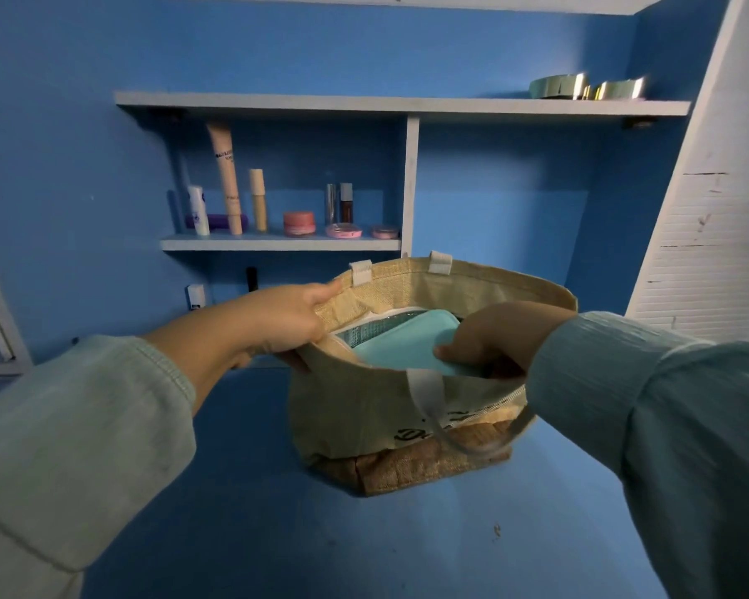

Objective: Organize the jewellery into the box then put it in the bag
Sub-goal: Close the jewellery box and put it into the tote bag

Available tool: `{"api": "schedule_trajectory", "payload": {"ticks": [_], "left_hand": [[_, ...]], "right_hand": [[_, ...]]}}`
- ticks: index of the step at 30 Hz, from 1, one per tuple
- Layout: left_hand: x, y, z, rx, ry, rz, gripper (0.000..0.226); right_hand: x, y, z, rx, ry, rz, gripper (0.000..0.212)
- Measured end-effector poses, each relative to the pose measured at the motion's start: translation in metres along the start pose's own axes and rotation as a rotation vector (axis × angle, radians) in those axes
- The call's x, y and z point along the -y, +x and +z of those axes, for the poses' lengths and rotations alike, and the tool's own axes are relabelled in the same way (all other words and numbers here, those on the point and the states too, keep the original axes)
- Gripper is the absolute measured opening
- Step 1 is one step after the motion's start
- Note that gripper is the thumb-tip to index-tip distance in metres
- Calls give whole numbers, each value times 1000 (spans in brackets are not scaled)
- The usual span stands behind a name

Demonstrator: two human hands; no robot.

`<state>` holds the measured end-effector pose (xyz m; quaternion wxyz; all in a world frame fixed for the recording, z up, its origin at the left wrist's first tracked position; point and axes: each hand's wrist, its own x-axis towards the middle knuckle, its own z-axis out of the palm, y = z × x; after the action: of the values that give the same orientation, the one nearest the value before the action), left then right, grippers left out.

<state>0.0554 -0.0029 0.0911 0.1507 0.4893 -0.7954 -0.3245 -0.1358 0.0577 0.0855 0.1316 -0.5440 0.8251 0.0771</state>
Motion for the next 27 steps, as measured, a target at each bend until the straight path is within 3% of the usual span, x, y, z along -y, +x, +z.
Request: {"api": "schedule_trajectory", "payload": {"ticks": [5,10,12,16,20,22,25,27], "left_hand": [[-1,-5,-1,17,0,4,74],[2,-8,-7,-22,-63,26,71],[5,-8,-8,-62,-117,36,66],[14,-10,0,-167,-298,55,42],[17,-13,9,-276,-415,20,33],[16,-16,11,-264,-426,-15,37],[12,-19,8,-270,-309,-31,50],[7,-18,-2,-320,-257,-31,51]], "right_hand": [[-1,10,3,-123,-189,-19,41],[-19,5,-13,-443,-314,-56,15],[-30,3,-18,-552,-385,14,23],[-45,11,-20,-362,-272,170,25],[-54,7,-25,-208,-325,34,18],[-57,0,-26,-184,-454,78,13],[-61,-1,-28,-187,-513,107,30],[-63,-1,-33,-203,-514,115,31]]}}
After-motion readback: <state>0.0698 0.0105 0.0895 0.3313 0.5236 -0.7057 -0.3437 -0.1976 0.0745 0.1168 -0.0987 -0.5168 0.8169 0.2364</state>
